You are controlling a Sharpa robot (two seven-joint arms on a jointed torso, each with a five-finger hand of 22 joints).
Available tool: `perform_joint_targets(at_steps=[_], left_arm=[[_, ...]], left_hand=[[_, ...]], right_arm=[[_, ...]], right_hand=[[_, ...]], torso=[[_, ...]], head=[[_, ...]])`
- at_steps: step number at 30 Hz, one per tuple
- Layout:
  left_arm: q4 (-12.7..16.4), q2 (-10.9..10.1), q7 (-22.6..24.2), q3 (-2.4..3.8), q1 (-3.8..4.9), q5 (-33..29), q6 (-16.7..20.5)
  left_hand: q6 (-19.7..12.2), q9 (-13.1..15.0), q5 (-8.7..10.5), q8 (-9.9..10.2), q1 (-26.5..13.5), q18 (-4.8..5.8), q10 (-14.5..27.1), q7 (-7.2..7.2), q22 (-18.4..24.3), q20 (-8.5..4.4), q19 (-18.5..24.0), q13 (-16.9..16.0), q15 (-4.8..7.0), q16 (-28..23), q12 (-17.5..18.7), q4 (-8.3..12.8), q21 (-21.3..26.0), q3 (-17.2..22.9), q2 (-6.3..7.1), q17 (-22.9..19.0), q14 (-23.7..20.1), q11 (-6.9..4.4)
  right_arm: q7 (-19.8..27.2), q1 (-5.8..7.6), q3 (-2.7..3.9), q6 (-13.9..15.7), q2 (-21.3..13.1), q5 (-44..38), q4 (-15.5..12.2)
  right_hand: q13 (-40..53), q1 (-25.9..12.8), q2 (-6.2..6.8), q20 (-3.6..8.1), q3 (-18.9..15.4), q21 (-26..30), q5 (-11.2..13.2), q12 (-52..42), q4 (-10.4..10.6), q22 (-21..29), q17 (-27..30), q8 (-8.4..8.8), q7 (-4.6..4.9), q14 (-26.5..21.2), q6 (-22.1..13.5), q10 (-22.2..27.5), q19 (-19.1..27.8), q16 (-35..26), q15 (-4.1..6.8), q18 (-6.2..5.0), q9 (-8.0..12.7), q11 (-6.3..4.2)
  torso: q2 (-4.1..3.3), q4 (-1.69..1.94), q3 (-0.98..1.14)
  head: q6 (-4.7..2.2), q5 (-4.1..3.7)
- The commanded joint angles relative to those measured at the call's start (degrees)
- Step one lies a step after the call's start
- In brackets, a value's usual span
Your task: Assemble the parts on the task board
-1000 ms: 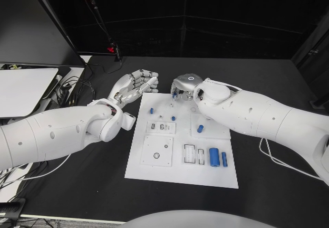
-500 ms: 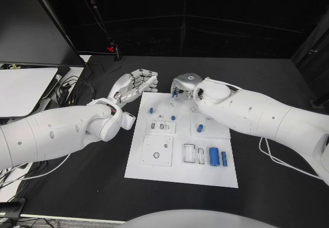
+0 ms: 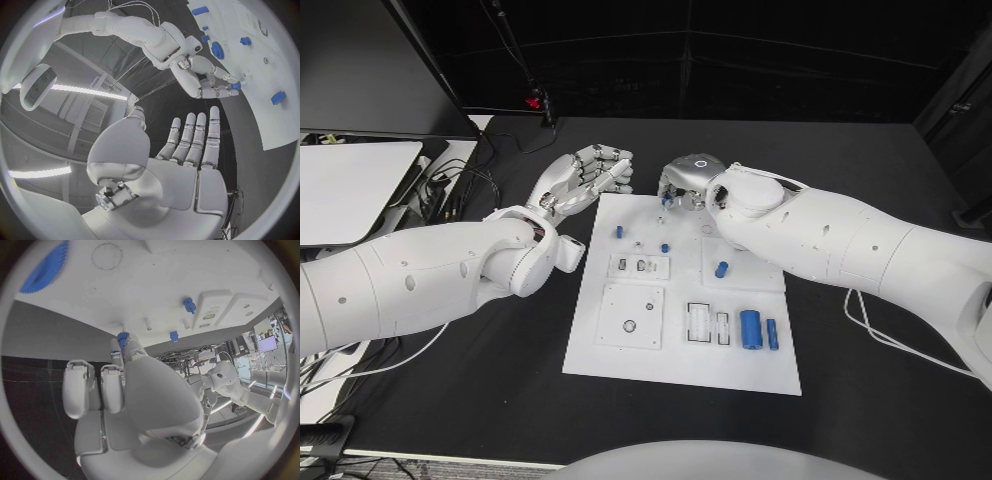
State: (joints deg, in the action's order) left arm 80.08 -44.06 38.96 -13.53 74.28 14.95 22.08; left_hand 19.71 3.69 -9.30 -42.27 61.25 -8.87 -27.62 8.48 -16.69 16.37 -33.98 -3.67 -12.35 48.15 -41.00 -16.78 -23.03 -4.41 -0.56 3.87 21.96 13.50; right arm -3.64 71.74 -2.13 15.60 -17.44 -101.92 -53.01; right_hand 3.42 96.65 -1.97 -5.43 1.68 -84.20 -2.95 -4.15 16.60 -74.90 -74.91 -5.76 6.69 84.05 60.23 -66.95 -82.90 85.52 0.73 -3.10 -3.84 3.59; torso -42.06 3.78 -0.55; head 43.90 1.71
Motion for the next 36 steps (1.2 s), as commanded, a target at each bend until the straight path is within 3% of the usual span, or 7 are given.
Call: perform_joint_targets(at_steps=[1, 31, 34, 36], left_arm=[[0.0, 0.0, 5.8, 0.04, 0.08, 0.3, -0.4], [-0.3, 0.1, 5.7, 0.04, 0.08, 0.3, -0.5], [-0.3, 0.1, 5.6, 0.04, 0.08, 0.3, -0.5], [-0.3, 0.1, 5.6, 0.04, 0.08, 0.3, -0.5]], left_hand=[[0.3, 0.0, -0.28, 0.2, 0.0, 0.74, 0.2, 7.74, 0.0, 0.03, 0.1, 0.0, -0.20, 0.2, -0.1, 0.0, 0.1, -0.1, -0.46, 0.0, -0.4, 0.08], [0.3, 0.0, -0.30, 0.3, 0.2, 0.75, 0.2, 7.75, 0.1, 0.03, 0.1, 0.0, -0.21, 0.2, -0.1, 0.0, 0.1, -0.2, -0.74, 0.0, -0.4, 0.09], [0.3, 0.0, -0.30, 0.3, 0.2, 0.75, 0.2, 7.75, 0.1, 0.03, 0.1, 0.0, -0.21, 0.2, -0.1, 0.0, 0.1, -0.2, -0.74, 0.0, -0.4, 0.09], [0.3, 0.0, -0.30, 0.3, 0.2, 0.75, 0.2, 7.75, 0.1, 0.03, 0.1, 0.0, -0.21, 0.2, -0.1, 0.0, 0.1, -0.2, -0.74, 0.0, -0.4, 0.09]], right_arm=[[0.2, 0.00, -0.04, -0.7, 0.1, 0.0, 0.0], [-0.4, -0.01, -0.04, -2.1, 0.0, 0.0, 0.0], [-0.6, -0.01, -0.04, -1.9, 0.0, 0.0, 0.0], [-0.6, -0.01, -0.04, -1.5, 0.0, 0.0, -0.1]], right_hand=[[0.0, -0.6, 0.16, -0.30, 0.1, 0.1, 0.2, 0.4, 0.0, -4.7, -1.5, 0.34, 0.10, 3.6, -0.4, 0.2, 0.0, 0.1, -0.26, 0.43, 0.0, 0.22], [0.0, -1.5, 0.46, -0.47, 0.0, 0.4, 0.3, 0.7, 0.0, -4.4, -1.3, 1.09, 0.01, 3.5, -1.1, 1.5, 0.3, 0.0, -0.55, 0.36, 0.0, 0.58], [0.0, -1.8, 0.86, -0.74, -0.2, 0.5, 0.3, 0.9, -0.1, -4.3, -1.2, 1.71, -0.08, 3.5, -2.1, 2.6, 0.3, -0.1, -1.02, 0.35, 0.2, 1.23], [0.0, -2.4, 1.56, -1.30, -0.7, 0.7, 0.3, 0.9, -0.1, -3.9, -0.7, 2.44, -0.77, 3.4, -4.2, 4.6, 0.7, -0.2, -1.78, 0.29, 0.3, 2.09]], torso=[[-0.02, 0.00, -0.01], [0.00, -0.03, 0.00], [-0.02, -0.01, -0.03], [-0.02, 0.03, -0.01]], head=[[0.05, 0.02], [0.30, -0.07], [0.32, -0.12], [0.30, -0.15]])
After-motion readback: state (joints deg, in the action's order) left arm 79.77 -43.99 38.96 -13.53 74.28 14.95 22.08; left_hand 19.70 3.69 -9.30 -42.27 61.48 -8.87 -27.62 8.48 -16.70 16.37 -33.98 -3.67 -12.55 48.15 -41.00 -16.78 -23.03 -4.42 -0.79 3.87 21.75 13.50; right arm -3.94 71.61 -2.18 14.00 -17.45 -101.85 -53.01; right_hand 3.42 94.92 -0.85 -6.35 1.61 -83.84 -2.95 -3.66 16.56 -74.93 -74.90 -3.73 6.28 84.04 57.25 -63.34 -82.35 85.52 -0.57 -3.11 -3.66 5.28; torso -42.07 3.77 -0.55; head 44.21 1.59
